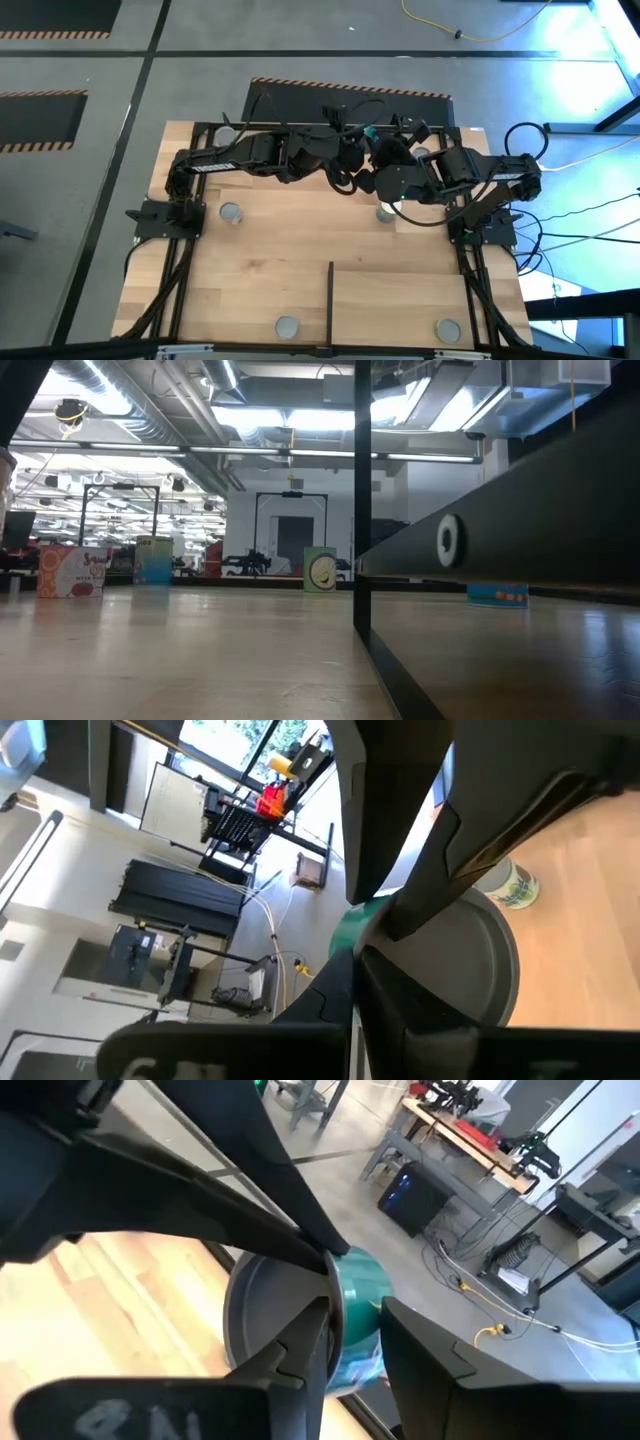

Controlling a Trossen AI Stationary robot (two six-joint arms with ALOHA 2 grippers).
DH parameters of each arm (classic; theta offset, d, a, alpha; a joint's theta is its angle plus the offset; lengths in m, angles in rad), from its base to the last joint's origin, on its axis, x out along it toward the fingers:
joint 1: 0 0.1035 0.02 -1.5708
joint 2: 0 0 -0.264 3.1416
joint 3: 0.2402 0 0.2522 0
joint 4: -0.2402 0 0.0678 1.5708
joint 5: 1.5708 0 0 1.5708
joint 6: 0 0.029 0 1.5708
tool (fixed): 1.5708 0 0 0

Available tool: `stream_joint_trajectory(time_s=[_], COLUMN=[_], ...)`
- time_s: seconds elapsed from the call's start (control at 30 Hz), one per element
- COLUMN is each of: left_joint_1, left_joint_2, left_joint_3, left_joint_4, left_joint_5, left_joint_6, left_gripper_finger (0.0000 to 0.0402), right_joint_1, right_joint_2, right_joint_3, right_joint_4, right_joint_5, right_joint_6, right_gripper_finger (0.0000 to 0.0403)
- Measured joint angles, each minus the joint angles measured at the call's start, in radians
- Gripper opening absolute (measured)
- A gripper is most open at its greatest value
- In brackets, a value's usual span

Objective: Pick and place cans onto a shelf
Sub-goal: Put the canned tuna on the shelf

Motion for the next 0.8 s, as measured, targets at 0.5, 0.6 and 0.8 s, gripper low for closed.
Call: stream_joint_trajectory(time_s=[0.5, 0.6, 0.8], left_joint_1=[-0.004, -0.004, -0.007], left_joint_2=[0.0, 0.0, 0.0], left_joint_3=[0.0, 0.0, 0.0], left_joint_4=[0.006, 0.006, 0.006], left_joint_5=[-0.004, -0.003, -0.006], left_joint_6=[0.01, 0.01, 0.011], left_gripper_finger=[0.0, 0.0, 0.0005], right_joint_1=[-0.005, -0.006, -0.006], right_joint_2=[-0.002, -0.002, -0.002], right_joint_3=[0.0, 0.0, 0.0], right_joint_4=[-0.003, -0.003, -0.003], right_joint_5=[-0.032, -0.032, -0.037], right_joint_6=[0.015, 0.003, -0.002], right_gripper_finger=[0.0024, 0.0019, 0.0016])
